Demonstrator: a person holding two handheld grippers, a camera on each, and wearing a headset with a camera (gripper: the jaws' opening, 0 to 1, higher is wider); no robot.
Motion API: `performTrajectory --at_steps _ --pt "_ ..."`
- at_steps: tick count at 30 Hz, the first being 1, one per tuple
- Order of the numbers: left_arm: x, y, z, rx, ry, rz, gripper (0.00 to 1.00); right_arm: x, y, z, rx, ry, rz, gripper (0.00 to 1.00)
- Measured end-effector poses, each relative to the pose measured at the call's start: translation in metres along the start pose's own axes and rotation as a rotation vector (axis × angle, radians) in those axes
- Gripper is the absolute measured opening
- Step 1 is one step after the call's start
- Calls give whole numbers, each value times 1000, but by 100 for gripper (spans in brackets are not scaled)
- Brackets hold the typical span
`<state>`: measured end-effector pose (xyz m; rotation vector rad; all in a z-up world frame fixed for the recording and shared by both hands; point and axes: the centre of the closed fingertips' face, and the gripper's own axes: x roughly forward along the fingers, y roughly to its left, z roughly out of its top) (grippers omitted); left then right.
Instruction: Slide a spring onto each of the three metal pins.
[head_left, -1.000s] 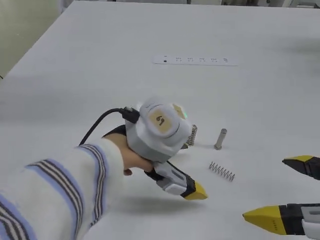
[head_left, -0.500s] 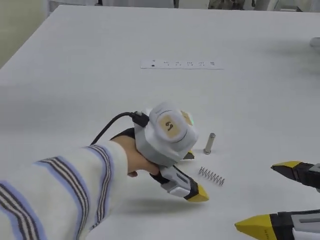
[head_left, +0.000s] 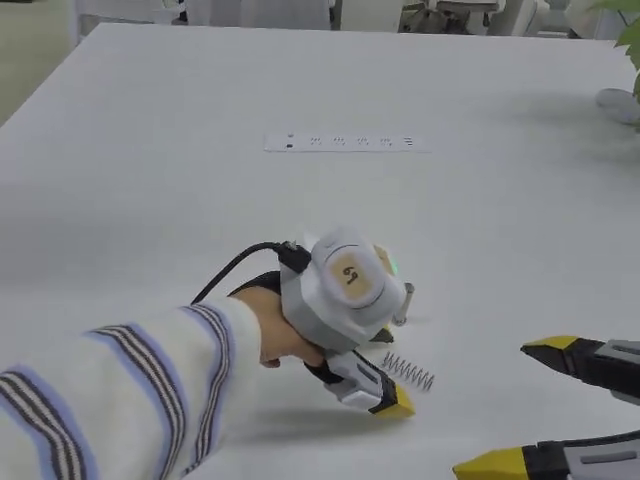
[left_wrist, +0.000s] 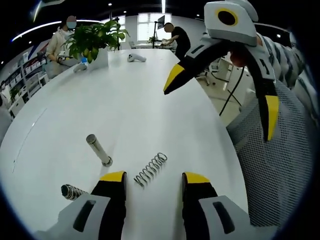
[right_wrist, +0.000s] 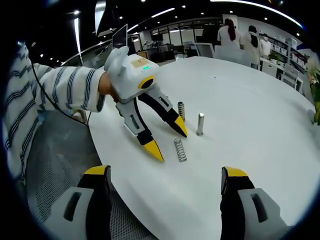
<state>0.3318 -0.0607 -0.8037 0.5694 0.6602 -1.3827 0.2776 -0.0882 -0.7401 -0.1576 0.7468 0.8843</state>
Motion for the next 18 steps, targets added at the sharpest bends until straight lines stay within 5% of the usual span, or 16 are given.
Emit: performTrajectory --at_steps 5,18 --pt "4 -3 -5 49 45 -15 33 0 1 -1 -2 5 3 89" --pt "5 2 -3 30 32 5 15 -1 3 -1 8 -6 9 87"
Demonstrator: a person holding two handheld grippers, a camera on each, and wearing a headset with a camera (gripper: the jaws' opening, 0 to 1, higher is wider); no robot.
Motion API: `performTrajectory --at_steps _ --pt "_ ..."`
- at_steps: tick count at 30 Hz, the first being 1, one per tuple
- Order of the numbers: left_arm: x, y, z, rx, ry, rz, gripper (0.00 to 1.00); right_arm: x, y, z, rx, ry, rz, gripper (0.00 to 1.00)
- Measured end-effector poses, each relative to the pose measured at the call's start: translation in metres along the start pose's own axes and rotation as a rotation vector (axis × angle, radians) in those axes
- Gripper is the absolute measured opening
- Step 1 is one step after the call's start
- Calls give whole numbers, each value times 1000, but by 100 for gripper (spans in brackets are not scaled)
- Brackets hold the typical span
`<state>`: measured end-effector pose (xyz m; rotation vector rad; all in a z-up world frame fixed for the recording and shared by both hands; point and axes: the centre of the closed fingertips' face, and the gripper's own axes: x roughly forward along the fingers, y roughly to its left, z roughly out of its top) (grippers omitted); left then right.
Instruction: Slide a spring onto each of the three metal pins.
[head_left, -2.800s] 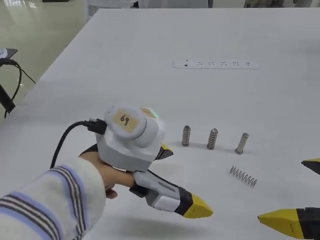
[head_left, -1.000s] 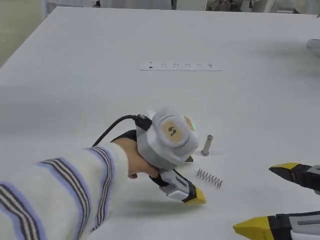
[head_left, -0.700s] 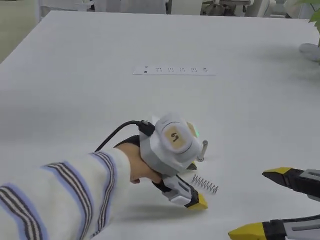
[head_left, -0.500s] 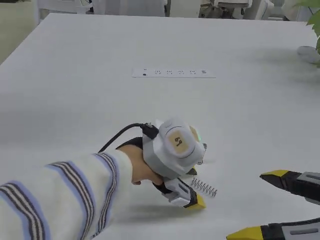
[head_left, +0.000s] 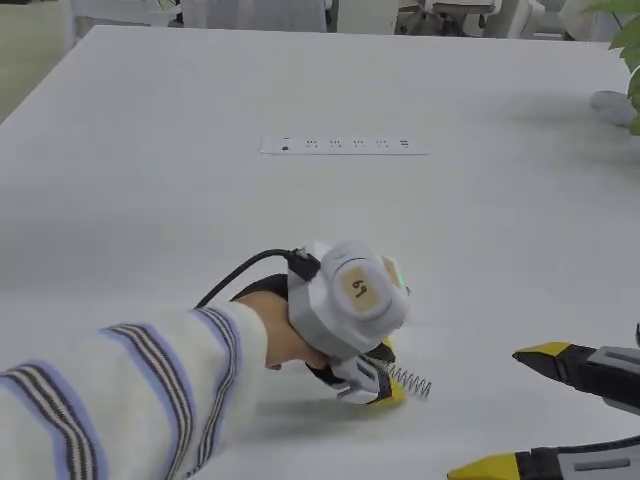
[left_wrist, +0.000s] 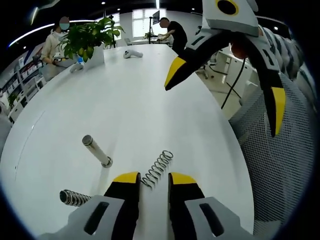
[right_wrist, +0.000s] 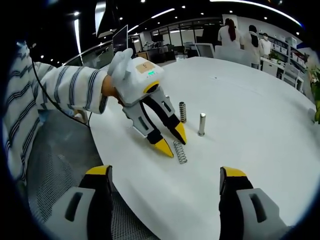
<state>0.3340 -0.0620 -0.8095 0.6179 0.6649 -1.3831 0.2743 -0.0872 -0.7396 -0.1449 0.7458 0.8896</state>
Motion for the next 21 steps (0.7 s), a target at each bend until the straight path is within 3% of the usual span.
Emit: performTrajectory --at_steps 14,18,21 --pt "-8 -4 -5 22 -8 -6 4 2 1 1 -5 -1 5 85" --pt "-9 -4 -4 4 -26 -3 3 1 -3 4 -7 -17 -15 85" --pt "-10 -5 -4 -44 -46 -10 3 -1 -5 6 -4 -26 -12 85"
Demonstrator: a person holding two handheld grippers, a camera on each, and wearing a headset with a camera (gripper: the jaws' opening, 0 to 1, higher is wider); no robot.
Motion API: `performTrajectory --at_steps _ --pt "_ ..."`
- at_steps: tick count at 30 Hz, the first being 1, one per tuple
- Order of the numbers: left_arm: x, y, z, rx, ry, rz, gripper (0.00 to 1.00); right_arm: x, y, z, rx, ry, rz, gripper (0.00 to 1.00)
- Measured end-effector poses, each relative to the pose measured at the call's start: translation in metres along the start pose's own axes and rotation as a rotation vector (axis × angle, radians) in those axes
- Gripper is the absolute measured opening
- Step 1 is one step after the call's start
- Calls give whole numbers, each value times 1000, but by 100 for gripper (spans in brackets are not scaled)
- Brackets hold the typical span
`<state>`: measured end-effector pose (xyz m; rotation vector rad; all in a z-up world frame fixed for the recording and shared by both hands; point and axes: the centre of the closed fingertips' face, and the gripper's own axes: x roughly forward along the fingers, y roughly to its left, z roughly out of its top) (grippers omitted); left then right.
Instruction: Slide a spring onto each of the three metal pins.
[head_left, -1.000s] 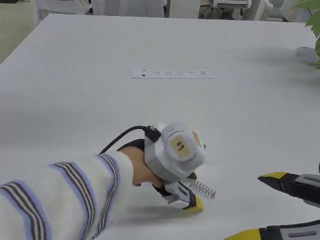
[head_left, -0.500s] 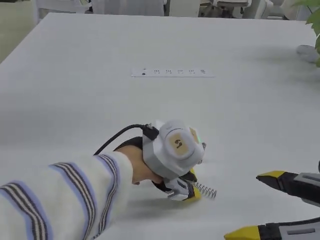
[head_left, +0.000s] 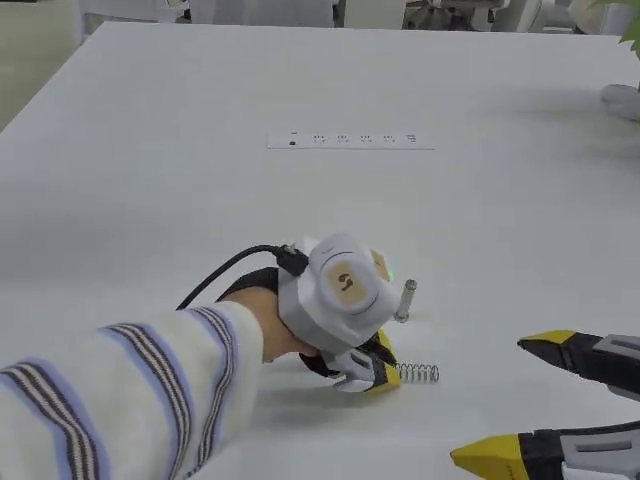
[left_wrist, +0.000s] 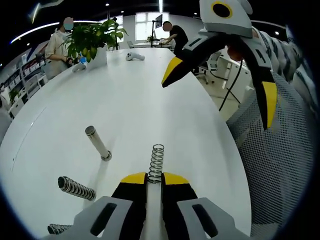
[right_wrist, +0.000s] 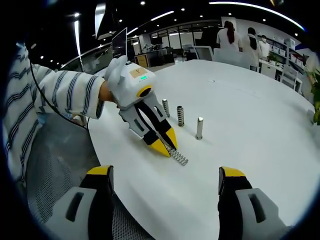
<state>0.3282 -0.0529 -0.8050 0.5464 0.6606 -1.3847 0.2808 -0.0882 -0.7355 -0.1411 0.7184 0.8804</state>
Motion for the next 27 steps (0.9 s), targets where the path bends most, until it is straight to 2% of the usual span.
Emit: performTrajectory --at_steps 2,7,12,20,23,27 --pt "-1 -1 -1 -30 -6 -1 3 0 -1 0 -4 4 -2 85" --pt "0 -1 -1 -4 -4 10 3 -1 -5 1 -12 9 -6 84" --pt "0 0 -1 -55 -32 20 3 -2 -5 4 -30 6 -4 84" --pt "-3 0 -5 -68 -27 27 3 -2 -6 3 -41 16 -7 83" --pt "-5 -3 -3 -87 -38 16 3 -2 -5 3 -43 19 -7 83" --pt "-9 -8 3 -76 -55 3 3 0 -4 3 -41 18 -2 83"
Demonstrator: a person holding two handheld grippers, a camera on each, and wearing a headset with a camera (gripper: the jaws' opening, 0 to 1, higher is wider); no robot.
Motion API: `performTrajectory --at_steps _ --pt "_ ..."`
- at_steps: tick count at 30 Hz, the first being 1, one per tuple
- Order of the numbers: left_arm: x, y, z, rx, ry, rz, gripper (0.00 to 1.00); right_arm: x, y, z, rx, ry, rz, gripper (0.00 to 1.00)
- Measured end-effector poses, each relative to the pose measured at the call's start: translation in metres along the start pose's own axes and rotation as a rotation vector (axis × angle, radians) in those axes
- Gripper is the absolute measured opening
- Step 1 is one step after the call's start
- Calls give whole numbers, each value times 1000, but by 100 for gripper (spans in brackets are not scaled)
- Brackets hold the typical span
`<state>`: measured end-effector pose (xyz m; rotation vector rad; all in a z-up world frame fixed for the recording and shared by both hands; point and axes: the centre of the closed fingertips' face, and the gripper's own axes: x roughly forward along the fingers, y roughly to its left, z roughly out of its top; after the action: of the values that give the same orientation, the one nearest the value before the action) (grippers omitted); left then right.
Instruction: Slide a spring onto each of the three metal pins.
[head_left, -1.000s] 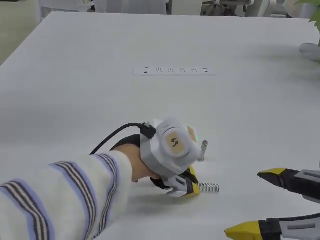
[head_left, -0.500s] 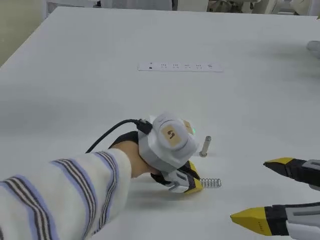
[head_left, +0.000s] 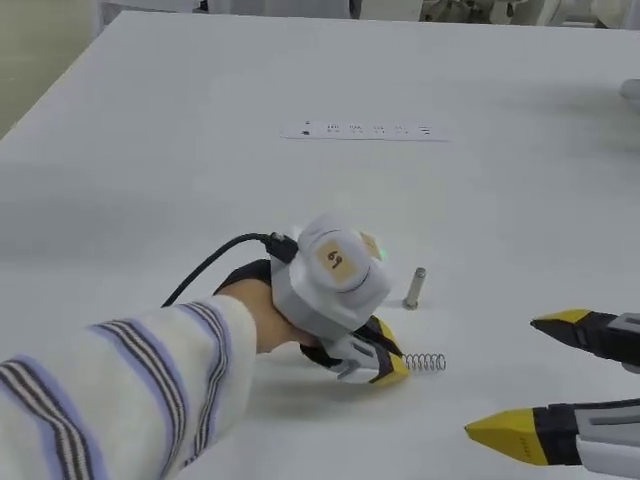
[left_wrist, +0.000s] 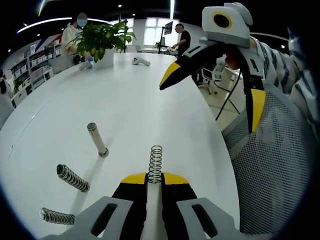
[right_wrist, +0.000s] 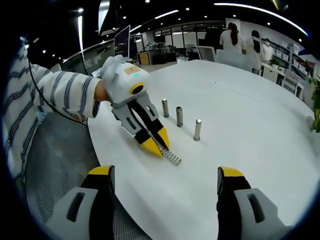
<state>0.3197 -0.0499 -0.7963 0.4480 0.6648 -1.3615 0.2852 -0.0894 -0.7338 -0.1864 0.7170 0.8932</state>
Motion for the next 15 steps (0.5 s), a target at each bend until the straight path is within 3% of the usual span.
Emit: performTrajectory --at_steps 5,8,12,15 --pt "-10 -4 8 38 -25 3 3 2 2 2 -4 3 13 82" --pt "-17 -4 8 14 -27 12 3 3 3 5 -12 5 22 82" --pt "-27 -6 7 -9 -39 15 3 6 5 8 -32 13 40 82" --pt "-34 -7 -2 -4 -14 17 3 9 6 9 -40 16 48 82"
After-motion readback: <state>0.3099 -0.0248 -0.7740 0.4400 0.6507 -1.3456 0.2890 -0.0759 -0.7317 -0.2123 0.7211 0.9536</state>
